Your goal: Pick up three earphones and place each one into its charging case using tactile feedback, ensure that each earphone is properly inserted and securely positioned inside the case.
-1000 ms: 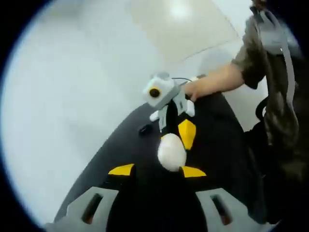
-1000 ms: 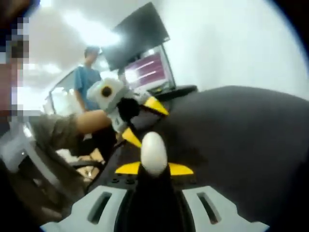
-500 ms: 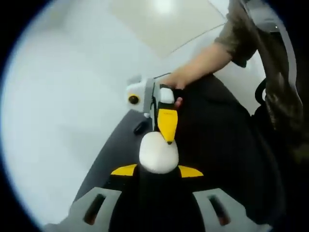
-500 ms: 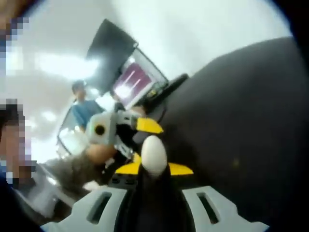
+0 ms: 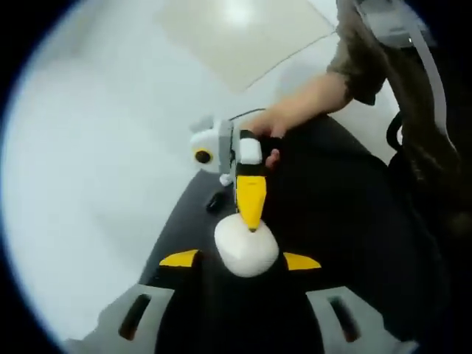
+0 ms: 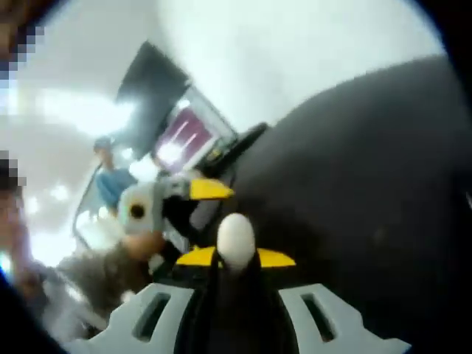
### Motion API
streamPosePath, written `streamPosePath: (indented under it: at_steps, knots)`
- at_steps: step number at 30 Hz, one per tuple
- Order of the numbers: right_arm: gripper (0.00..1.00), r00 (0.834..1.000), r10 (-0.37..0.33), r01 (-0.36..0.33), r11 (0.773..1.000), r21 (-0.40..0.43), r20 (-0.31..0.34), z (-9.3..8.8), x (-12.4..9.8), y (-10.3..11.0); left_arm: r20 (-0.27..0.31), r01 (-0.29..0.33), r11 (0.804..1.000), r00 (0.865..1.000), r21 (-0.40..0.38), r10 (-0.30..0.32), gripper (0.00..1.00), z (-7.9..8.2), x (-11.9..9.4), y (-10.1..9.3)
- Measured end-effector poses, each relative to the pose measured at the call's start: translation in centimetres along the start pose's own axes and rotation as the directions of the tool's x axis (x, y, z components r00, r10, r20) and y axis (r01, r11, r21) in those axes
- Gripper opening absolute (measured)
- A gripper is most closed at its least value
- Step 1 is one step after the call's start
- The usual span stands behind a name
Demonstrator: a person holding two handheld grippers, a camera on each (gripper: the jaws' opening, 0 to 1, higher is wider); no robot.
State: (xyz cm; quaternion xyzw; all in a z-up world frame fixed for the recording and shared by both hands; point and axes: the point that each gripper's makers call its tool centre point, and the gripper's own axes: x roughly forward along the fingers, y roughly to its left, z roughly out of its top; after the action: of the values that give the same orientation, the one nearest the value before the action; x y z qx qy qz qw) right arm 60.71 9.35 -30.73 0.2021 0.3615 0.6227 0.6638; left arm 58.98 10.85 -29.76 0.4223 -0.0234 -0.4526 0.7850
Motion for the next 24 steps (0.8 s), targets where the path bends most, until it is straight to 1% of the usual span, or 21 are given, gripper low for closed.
streamPosePath:
  at_steps: [1,2,3,4,6,7,10,12,15,18,20,22,23,24]
  knots:
    - [0.21,1.0,-0.015,0.015,1.0,0.018,0.006,-0.1,-0.2,-0.1,-0.002,0.006,1.0,1.0,-0.001,-0.006,0.37,0.0,0.2,-0.1]
    - [0.21,1.0,-0.021,0.021,1.0,0.012,0.005,-0.2,-0.4,0.0,-0.001,0.013,1.0,1.0,-0.027,-0.013,0.35,0.0,0.5,-0.3]
    - [0.21,0.999,-0.041,0.041,0.999,0.004,0.001,-0.4,-0.6,0.0,0.002,0.021,0.997,1.0,-0.07,-0.02,0.34,0.0,0.8,-0.4]
    - [0.21,0.997,-0.067,0.066,0.997,-0.032,-0.034,-1.1,-1.2,0.2,-0.003,0.018,0.99,1.0,-0.139,-0.019,0.34,-0.2,1.1,-0.2]
    - [0.21,0.995,-0.095,0.092,0.994,-0.061,-0.037,-1.4,-1.8,0.2,-0.004,0.016,0.971,1.0,-0.239,-0.017,0.35,-0.5,1.3,0.1]
    - [0.22,0.994,-0.104,0.101,0.992,-0.071,-0.046,-1.5,-2.1,0.1,0.004,0.018,0.964,1.0,-0.265,-0.018,0.35,-0.6,1.3,0.2]
    - [0.22,0.99,-0.13,0.12,0.982,-0.145,-0.061,-1.6,-2.6,-0.1,0.037,0.016,0.959,0.999,-0.281,-0.006,0.34,-0.8,1.3,0.2]
    - [0.22,0.99,-0.124,0.114,0.984,-0.138,-0.061,-1.6,-2.5,-0.1,0.05,0.022,0.957,0.999,-0.288,-0.008,0.33,-0.8,1.4,0.3]
    - [0.22,0.993,-0.107,0.1,0.987,-0.124,-0.049,-1.2,-2.6,-0.4,0.042,0.034,0.953,0.999,-0.302,-0.022,0.36,-0.8,1.6,0.6]
    - [0.26,0.995,-0.095,0.091,0.988,-0.125,-0.028,-0.8,-2.7,-0.3,0.043,0.047,0.951,0.998,-0.306,-0.036,0.37,-0.7,1.9,0.6]
    - [0.3,0.996,-0.091,0.09,0.986,-0.141,-0.005,-0.3,-2.8,-0.3,0.055,0.05,0.952,0.998,-0.303,-0.035,0.37,-0.5,2.3,0.5]
    - [0.34,0.995,-0.1,0.101,0.976,-0.192,0.012,0.1,-3.0,-0.5,0.067,0.06,0.948,0.997,-0.314,-0.041,0.36,-0.4,2.7,0.6]
    - [0.35,0.993,-0.119,0.119,0.965,-0.235,0.012,0.2,-3.1,-0.7,0.071,0.063,0.946,0.997,-0.317,-0.043,0.36,-0.4,2.9,0.6]
    - [0.35,0.989,-0.148,0.142,0.948,-0.286,0.0,-0.1,-3.5,-0.9,0.073,0.07,0.944,0.996,-0.322,-0.048,0.37,-0.4,3.0,0.8]
